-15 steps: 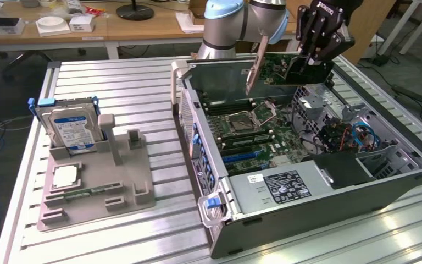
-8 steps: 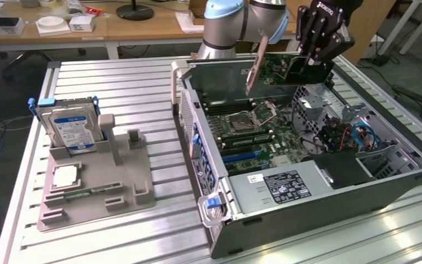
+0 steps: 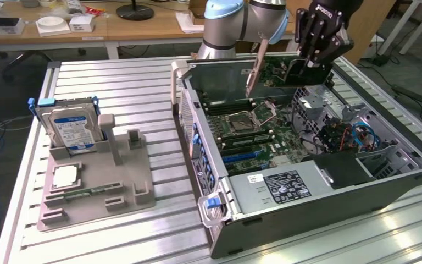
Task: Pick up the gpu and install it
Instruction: 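Insert the gpu into the slot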
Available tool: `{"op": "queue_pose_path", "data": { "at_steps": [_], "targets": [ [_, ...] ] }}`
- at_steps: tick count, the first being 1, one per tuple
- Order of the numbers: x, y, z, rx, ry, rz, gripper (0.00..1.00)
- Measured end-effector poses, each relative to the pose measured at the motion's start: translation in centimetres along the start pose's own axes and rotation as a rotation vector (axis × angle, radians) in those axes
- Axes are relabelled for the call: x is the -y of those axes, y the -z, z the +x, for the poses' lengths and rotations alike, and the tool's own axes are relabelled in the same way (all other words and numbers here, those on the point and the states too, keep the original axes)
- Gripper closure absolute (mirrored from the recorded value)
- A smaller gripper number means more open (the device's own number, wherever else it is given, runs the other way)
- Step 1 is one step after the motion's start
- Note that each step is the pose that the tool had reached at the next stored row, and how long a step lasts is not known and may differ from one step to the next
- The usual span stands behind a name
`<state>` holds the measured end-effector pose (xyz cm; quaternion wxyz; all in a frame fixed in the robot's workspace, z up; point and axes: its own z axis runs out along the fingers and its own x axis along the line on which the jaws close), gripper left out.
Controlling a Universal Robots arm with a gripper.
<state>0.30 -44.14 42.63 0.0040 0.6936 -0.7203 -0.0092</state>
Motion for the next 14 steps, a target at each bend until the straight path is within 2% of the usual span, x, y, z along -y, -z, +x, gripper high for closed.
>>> {"op": "queue_pose_path", "data": {
  "at_steps": [2, 5, 8, 11, 14],
  "targets": [
    [-0.10, -0.20, 0.0, -0.0001, 0.004, 0.0055, 0.74],
    [-0.14, -0.71, 0.0, 0.0000, 0.006, 0.0070, 0.74],
    [-0.31, -1.01, 0.0, 0.0001, 0.012, 0.0152, 0.74],
    [-0.91, -1.38, 0.0, 0.0006, 0.014, 0.0248, 0.74],
    [-1.59, -1.93, 0.1, 0.0006, 0.014, 0.0261, 0.74]
  ]
}}
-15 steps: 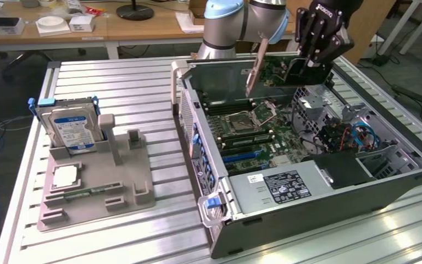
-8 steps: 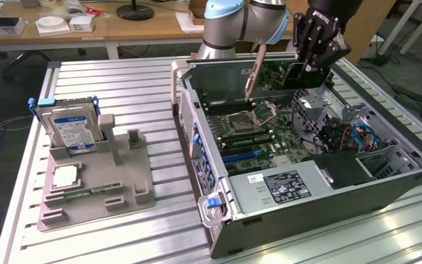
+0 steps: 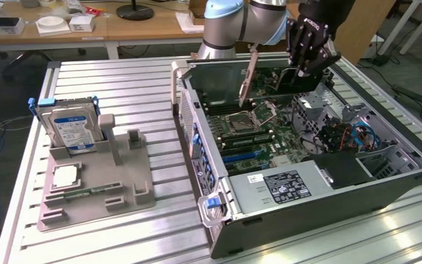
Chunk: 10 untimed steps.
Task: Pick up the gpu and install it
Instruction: 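Insert the gpu into the slot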
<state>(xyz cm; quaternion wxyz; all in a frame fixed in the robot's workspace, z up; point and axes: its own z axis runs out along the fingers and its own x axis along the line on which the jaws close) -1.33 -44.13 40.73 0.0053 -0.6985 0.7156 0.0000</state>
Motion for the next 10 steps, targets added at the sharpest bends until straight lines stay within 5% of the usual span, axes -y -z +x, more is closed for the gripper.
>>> {"op": "queue_pose_path", "data": {
  "at_steps": [7, 10],
  "targets": [
    [-0.25, -0.63, 0.03, -0.0055, 0.000, 0.0013, 0.74],
    [-0.36, -0.77, 0.03, -0.0059, 0.003, 0.0100, 0.74]
  ]
}}
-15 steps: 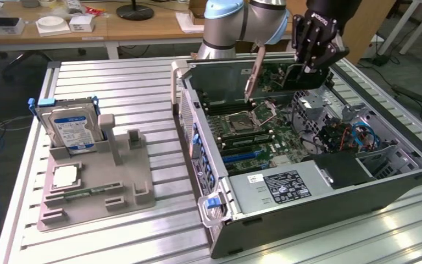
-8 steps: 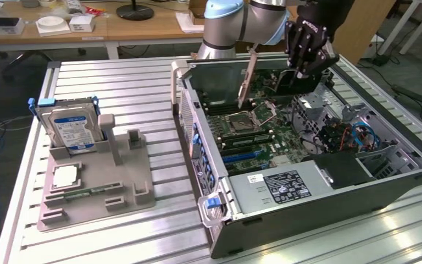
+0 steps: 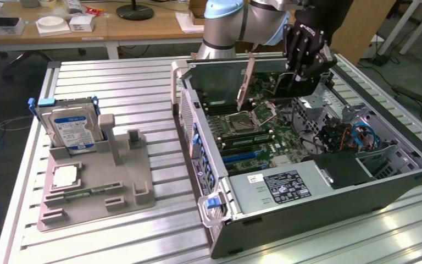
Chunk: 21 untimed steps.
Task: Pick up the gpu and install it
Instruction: 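Insert the gpu into the slot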
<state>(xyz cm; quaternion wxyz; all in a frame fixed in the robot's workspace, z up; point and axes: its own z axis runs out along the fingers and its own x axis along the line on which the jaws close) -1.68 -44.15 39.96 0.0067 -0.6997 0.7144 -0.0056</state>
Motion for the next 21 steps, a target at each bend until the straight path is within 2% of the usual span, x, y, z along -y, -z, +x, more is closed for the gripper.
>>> {"op": "queue_pose_path", "data": {
  "at_steps": [3, 4, 5, 13, 21],
  "targets": [
    [-0.24, -0.09, 0.0, -0.0011, 0.003, 0.0279, 0.74],
    [-0.50, -0.18, 0.0, -0.0008, 0.003, 0.0343, 0.74],
    [-0.71, -0.33, 0.0, -0.0009, 0.003, 0.0369, 0.74],
    [-2.55, -1.73, 0.1, -0.0013, 0.001, 0.0374, 0.74],
    [-2.66, -3.19, 0.2, -0.0013, 0.001, 0.0370, 0.74]
  ]
}}
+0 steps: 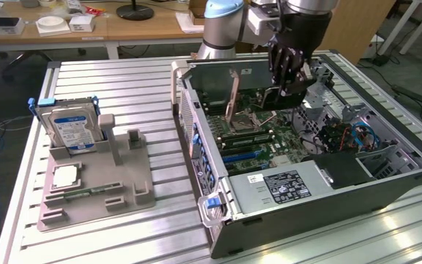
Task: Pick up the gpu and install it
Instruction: 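Insert the gpu into the slot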
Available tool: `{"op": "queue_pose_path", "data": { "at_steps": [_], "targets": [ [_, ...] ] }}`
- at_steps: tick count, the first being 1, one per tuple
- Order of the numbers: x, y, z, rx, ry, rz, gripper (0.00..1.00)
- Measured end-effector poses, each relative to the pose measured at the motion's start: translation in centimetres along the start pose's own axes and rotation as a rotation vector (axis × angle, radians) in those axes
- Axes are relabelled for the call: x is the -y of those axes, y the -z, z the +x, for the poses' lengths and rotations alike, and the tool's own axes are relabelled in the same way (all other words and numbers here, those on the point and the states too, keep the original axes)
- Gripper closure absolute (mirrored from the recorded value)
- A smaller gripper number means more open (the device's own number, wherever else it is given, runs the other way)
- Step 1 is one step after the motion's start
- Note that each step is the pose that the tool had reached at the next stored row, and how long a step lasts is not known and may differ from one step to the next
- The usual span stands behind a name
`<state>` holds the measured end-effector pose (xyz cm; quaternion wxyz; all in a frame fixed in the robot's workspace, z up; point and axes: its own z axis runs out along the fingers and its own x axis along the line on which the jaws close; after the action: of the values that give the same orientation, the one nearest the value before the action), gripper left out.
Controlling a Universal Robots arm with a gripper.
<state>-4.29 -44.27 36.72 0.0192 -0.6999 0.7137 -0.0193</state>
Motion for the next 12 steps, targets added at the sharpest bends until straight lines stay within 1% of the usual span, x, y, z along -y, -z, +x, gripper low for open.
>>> {"op": "queue_pose_path", "data": {
  "at_steps": [2, 3, 9, 12],
  "targets": [
    [-0.03, -0.34, 0.0, 0.0042, 0.000, 0.0000, 0.74],
    [-0.06, -0.52, 0.0, 0.0053, 0.000, 0.0000, 0.74],
    [-1.05, -1.33, 0.0, 0.0056, 0.003, -0.0002, 0.74],
    [-1.32, -1.58, 0.4, 0.0055, 0.006, -0.0002, 0.74]
  ]
}}
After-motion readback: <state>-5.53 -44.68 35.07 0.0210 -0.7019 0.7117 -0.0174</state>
